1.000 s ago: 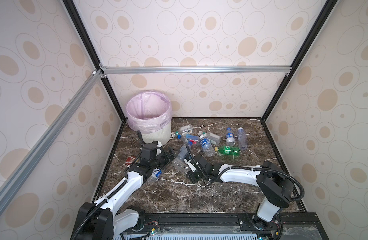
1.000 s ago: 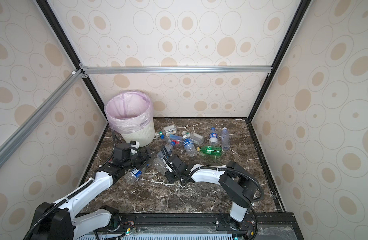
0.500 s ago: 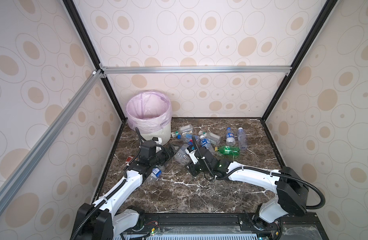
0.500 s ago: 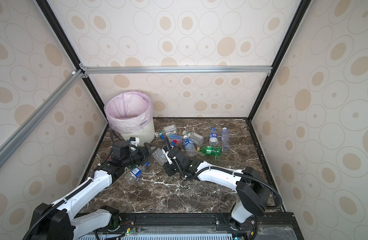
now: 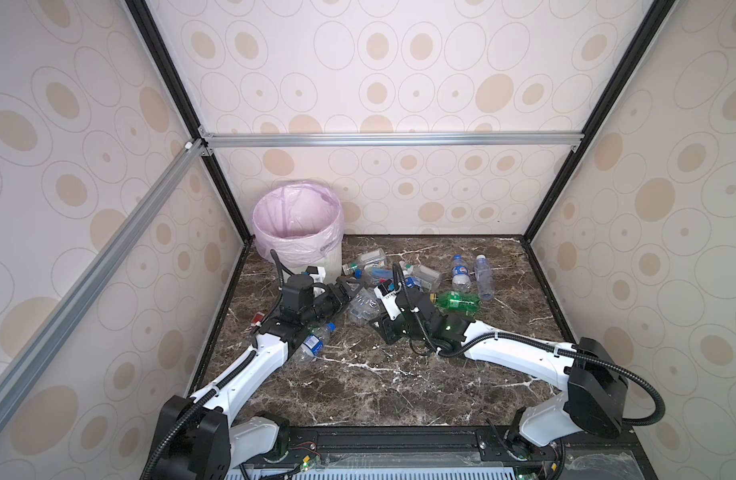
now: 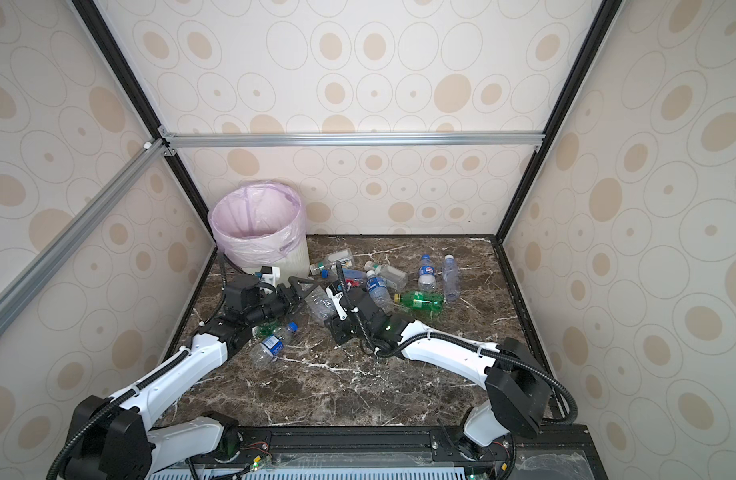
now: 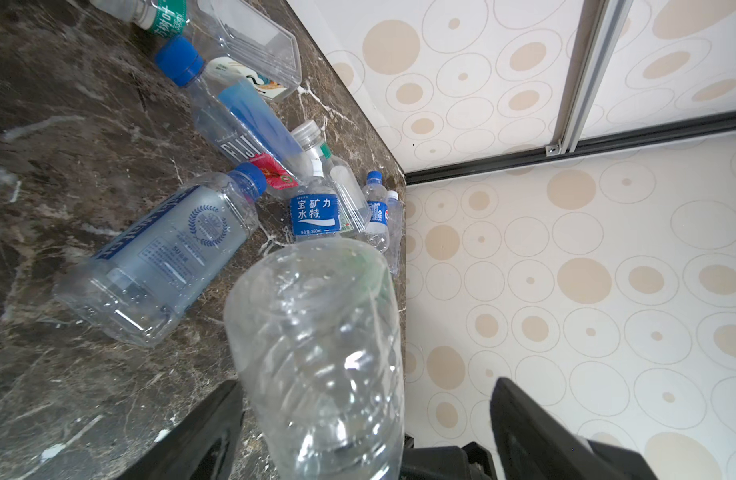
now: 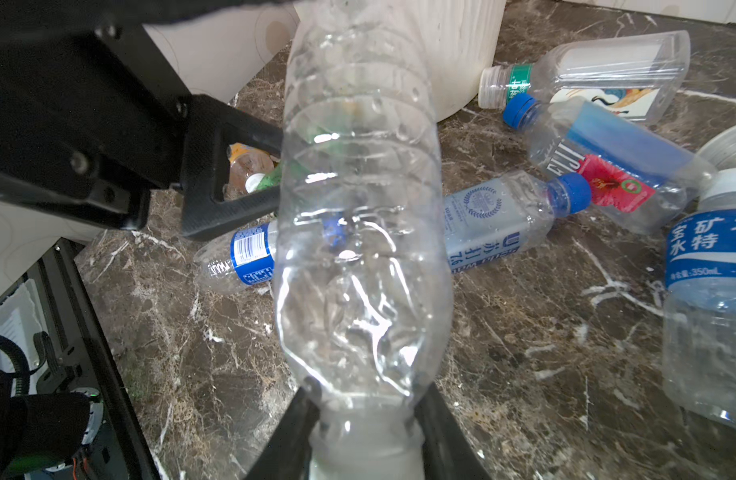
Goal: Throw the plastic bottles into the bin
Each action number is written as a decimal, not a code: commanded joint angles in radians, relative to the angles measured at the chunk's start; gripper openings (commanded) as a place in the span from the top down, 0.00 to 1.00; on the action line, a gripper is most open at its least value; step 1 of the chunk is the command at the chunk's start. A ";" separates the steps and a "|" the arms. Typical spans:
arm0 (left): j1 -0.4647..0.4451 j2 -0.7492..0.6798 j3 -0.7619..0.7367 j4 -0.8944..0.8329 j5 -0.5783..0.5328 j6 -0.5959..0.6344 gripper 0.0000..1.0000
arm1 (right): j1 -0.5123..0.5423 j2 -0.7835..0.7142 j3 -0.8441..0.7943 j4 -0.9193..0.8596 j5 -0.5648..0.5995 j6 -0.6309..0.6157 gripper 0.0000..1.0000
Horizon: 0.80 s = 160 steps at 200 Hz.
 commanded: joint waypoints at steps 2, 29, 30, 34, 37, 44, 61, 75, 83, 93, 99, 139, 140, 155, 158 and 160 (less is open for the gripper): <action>0.003 0.005 0.057 0.054 -0.016 -0.007 0.12 | -0.008 -0.030 0.033 0.029 -0.015 0.008 0.66; 0.000 0.016 0.064 0.083 -0.023 -0.014 0.22 | -0.014 -0.035 0.041 0.040 -0.028 0.013 0.66; 0.000 0.016 0.064 0.084 -0.023 -0.014 0.23 | -0.015 -0.035 0.041 0.040 -0.028 0.014 0.66; -0.002 0.017 0.065 0.086 -0.025 -0.013 0.24 | -0.015 -0.035 0.042 0.040 -0.029 0.016 0.66; -0.002 0.018 0.066 0.088 -0.025 -0.013 0.25 | -0.016 -0.035 0.042 0.040 -0.029 0.017 0.66; -0.003 0.022 0.065 0.094 -0.026 -0.015 0.26 | -0.019 -0.035 0.044 0.043 -0.034 0.021 0.66; -0.008 0.035 0.062 0.103 -0.026 -0.017 0.24 | -0.025 -0.034 0.044 0.058 -0.051 0.030 0.66; -0.010 0.042 0.062 0.113 -0.026 -0.021 0.24 | -0.024 -0.030 0.053 0.057 -0.061 0.027 0.66; -0.012 0.045 0.063 0.116 -0.026 -0.021 0.24 | -0.025 -0.027 0.056 0.057 -0.063 0.028 0.66; -0.014 0.047 0.066 0.117 -0.030 -0.020 0.26 | -0.025 -0.027 0.059 0.056 -0.063 0.026 0.66; -0.013 0.047 0.068 0.116 -0.033 -0.018 0.28 | -0.027 -0.027 0.059 0.057 -0.063 0.026 0.66; -0.015 0.044 0.084 0.100 -0.050 0.001 0.43 | -0.034 -0.026 0.056 0.058 -0.071 0.027 0.62; -0.015 0.045 0.085 0.099 -0.051 0.002 0.44 | -0.034 -0.026 0.056 0.058 -0.070 0.027 0.62; -0.015 0.045 0.100 0.072 -0.064 0.024 0.45 | -0.034 -0.029 0.056 0.055 -0.068 0.027 0.53; -0.015 0.044 0.106 0.066 -0.066 0.027 0.45 | -0.034 -0.030 0.056 0.054 -0.068 0.026 0.51; -0.015 0.044 0.106 0.062 -0.066 0.030 0.45 | -0.034 -0.031 0.056 0.054 -0.067 0.027 0.50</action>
